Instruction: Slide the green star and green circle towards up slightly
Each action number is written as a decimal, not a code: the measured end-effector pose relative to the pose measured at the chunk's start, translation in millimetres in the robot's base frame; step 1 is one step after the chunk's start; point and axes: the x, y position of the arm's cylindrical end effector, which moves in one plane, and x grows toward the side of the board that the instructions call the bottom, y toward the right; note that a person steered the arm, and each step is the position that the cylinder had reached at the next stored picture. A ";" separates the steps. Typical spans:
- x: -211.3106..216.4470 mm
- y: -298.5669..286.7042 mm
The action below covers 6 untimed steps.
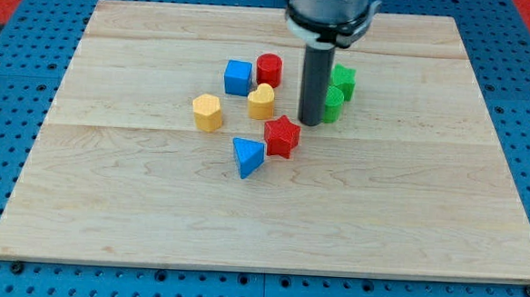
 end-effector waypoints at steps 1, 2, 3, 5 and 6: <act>-16.9 18.7; -32.3 18.7; -35.8 18.7; -10.7 43.5; -32.2 48.6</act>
